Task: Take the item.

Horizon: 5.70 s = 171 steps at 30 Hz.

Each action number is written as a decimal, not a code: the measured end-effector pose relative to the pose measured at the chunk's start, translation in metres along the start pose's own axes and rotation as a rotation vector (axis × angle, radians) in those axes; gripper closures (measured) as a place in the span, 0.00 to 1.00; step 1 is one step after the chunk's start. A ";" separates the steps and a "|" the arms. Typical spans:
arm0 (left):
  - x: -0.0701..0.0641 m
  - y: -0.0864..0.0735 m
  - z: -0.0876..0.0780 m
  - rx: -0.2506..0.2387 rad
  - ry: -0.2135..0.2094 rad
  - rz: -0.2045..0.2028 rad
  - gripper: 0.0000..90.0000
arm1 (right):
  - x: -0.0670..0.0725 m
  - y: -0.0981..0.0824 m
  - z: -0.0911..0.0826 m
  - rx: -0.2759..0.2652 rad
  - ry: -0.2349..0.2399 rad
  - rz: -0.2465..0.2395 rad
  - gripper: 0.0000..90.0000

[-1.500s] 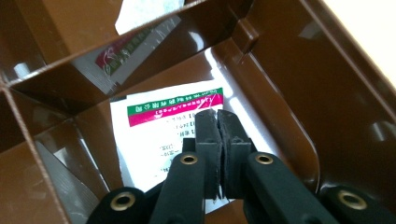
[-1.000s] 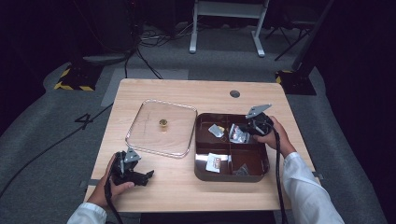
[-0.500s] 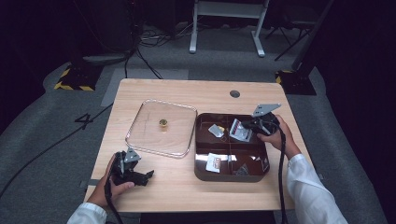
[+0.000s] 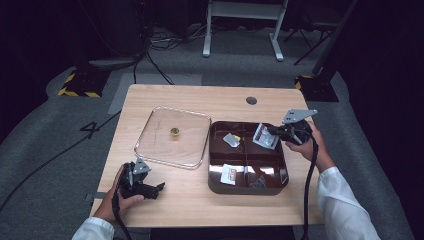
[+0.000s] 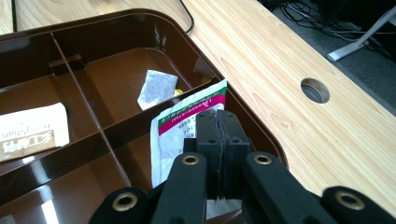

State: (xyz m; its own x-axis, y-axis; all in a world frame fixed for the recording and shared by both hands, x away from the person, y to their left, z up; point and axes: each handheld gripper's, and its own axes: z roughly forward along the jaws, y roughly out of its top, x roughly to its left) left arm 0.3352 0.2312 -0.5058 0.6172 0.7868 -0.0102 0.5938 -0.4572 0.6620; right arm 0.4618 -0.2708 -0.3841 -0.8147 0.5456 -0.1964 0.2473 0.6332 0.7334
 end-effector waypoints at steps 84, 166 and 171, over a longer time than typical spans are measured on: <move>-0.001 0.000 0.000 0.001 0.004 -0.004 0.00 | -0.011 -0.158 -0.054 0.048 -0.024 0.275 0.98; -0.001 -0.001 -0.001 0.002 0.010 -0.009 0.00 | 0.042 -0.218 -0.074 0.036 -0.133 0.373 0.26; -0.001 -0.001 -0.001 0.002 0.010 -0.008 0.00 | 0.042 -0.217 -0.074 0.035 -0.134 0.372 0.26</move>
State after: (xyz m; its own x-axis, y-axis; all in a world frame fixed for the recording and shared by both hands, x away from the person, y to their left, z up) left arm 0.3336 0.2308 -0.5057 0.6068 0.7948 -0.0080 0.5999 -0.4514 0.6606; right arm 0.3353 -0.4261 -0.5036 -0.5911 0.8066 -0.0059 0.5326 0.3958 0.7481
